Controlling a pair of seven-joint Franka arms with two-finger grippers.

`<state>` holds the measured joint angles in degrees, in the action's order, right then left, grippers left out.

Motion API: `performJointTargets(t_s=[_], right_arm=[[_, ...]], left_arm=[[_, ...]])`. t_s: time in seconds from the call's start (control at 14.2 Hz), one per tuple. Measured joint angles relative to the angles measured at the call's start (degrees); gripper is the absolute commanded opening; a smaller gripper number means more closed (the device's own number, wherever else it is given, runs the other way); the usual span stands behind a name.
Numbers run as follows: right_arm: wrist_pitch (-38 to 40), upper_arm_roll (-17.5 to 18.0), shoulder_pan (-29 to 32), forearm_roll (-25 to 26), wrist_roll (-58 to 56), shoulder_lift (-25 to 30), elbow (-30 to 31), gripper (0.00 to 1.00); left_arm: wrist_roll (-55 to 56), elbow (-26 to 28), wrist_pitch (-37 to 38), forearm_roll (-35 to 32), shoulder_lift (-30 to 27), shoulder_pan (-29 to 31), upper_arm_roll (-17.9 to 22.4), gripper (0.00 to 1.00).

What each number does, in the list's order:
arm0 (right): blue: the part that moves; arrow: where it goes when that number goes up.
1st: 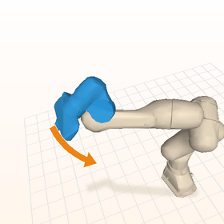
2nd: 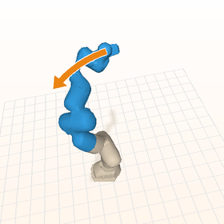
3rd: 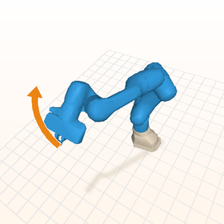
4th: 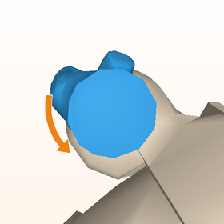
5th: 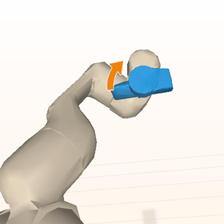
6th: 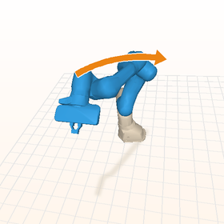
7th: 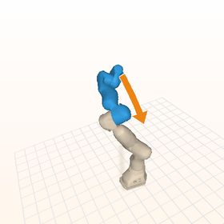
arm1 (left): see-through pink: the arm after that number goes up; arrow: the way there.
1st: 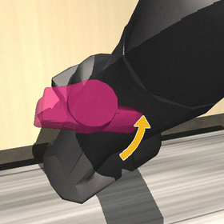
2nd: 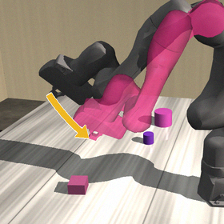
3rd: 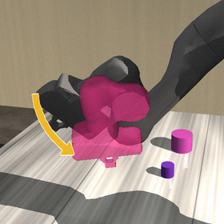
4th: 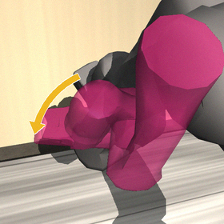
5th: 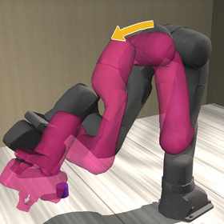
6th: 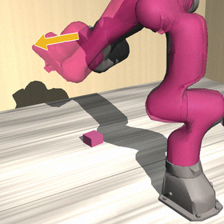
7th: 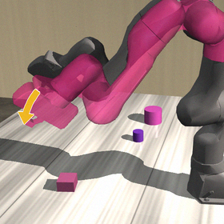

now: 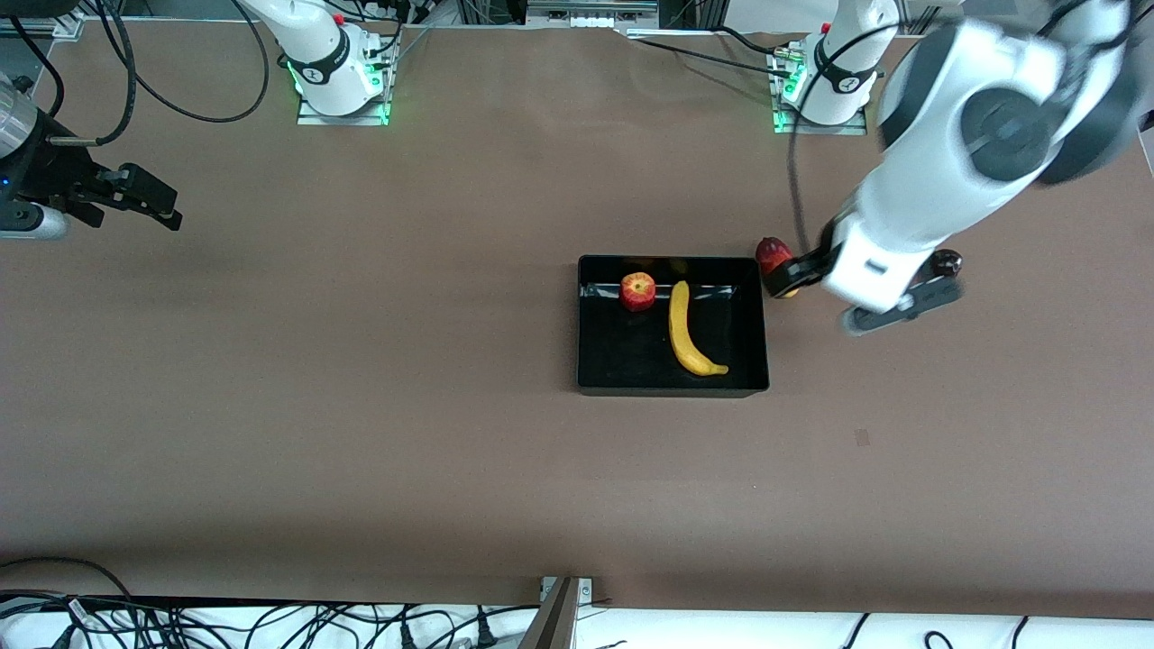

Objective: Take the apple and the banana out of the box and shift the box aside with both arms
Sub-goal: 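Reach the left gripper into the black tray and grasp the red apple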

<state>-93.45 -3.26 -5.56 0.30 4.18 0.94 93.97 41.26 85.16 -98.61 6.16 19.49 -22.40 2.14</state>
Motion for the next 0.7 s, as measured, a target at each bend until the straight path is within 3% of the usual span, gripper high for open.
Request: performJointTargets(t_s=[0.42, 0.7], right_arm=[[0.0, 0.0, 0.0, 0.0, 0.0, 0.0, 0.0, 1.0], [0.0, 0.0, 0.0, 0.0, 0.0, 0.0, 0.0, 1.0]], left_arm=[[6.0, 0.1, -8.5, 4.3, 12.8, -5.5, -0.4, 1.0], [11.4, 2.3, -17.8, 4.3, 19.1, -10.1, -2.8, 1.0]])
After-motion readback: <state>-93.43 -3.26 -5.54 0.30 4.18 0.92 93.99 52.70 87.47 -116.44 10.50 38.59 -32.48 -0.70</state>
